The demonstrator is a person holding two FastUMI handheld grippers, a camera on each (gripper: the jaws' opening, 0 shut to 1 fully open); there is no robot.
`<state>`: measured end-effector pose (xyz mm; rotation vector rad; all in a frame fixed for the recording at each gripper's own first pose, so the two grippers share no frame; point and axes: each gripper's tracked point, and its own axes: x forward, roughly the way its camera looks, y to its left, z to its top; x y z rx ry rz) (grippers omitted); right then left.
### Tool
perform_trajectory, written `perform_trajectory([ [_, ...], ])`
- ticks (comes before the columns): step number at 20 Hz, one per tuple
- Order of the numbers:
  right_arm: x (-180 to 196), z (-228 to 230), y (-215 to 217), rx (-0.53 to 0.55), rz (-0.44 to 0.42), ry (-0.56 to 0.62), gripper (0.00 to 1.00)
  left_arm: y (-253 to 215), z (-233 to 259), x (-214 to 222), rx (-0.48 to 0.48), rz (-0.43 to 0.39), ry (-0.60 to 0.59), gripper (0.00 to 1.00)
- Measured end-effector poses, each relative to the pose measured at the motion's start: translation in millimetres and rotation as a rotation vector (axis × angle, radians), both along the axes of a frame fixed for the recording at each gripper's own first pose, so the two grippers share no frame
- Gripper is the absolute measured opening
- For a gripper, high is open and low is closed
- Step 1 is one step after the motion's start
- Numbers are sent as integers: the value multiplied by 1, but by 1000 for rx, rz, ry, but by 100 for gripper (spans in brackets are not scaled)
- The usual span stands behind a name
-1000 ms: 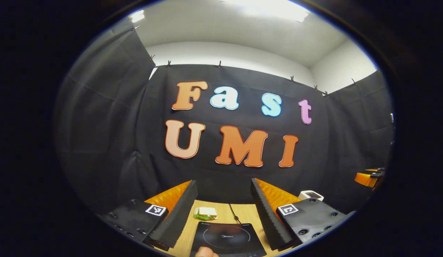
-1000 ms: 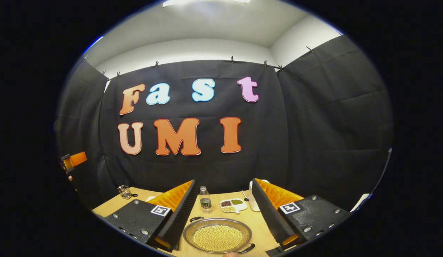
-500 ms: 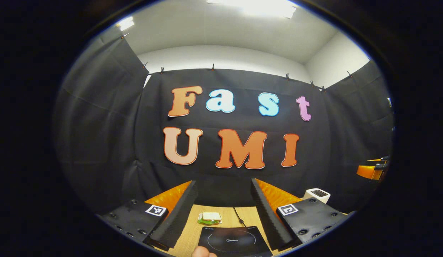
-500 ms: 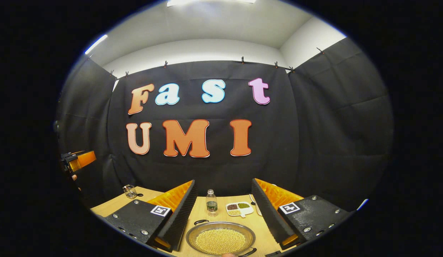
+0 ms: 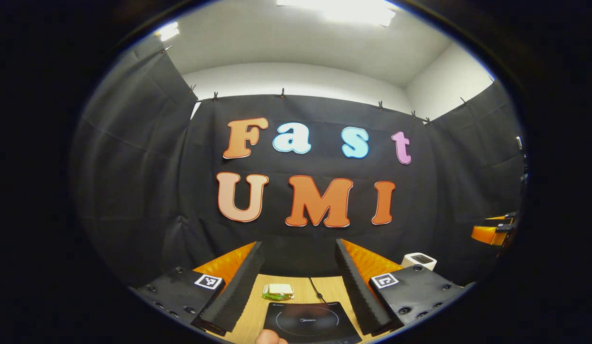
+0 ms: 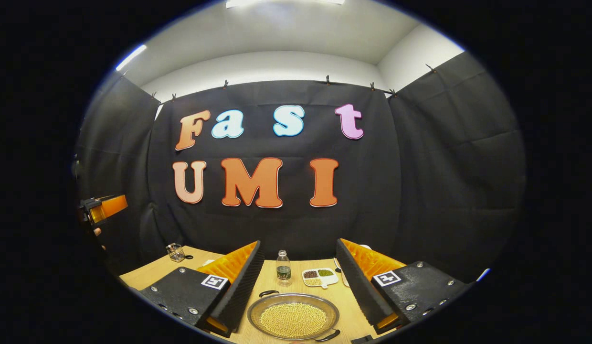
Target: First push the handle of the pot to place it horizontally, then grasp the pot with both hands and set it on the induction cooktop.
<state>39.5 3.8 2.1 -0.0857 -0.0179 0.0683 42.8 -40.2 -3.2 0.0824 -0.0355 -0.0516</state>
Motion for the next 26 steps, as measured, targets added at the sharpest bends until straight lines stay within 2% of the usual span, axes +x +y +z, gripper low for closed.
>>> perform_trajectory([
  [1,0,-1,-1,-8,-2,-2,100,0,0,-1,2,0,-3,98],
  [2,1,-3,-3,-15,-7,0,95,1,0,-2,5,2,-4,98],
  [6,1,-16,-4,-4,-5,24,92,2,-3,-3,-4,4,-1,97],
  [7,2,-20,-5,-3,-4,31,82,3,-5,-1,-8,3,5,97],
  [8,2,-24,-5,-3,-3,38,87,3,-8,0,-12,1,12,97],
  [9,2,-28,-7,-3,-3,43,76,5,-10,0,-14,0,18,98],
  [13,0,-44,-11,-17,-5,55,61,9,-10,-3,-18,2,19,99],
  [14,-1,-49,-13,-18,-12,62,63,9,-9,-3,-19,2,16,99],
  [15,-3,-54,-15,-13,-17,69,52,8,-9,-5,-18,1,13,99],
  [16,-5,-59,-14,-8,-17,78,47,8,-9,-7,-16,-2,11,99],
  [18,-8,-70,-16,-2,-19,93,32,6,-8,-9,-13,-9,9,99],
  [26,-21,-127,-27,2,-34,194,7,10,-10,-19,-14,-18,-4,99],
])
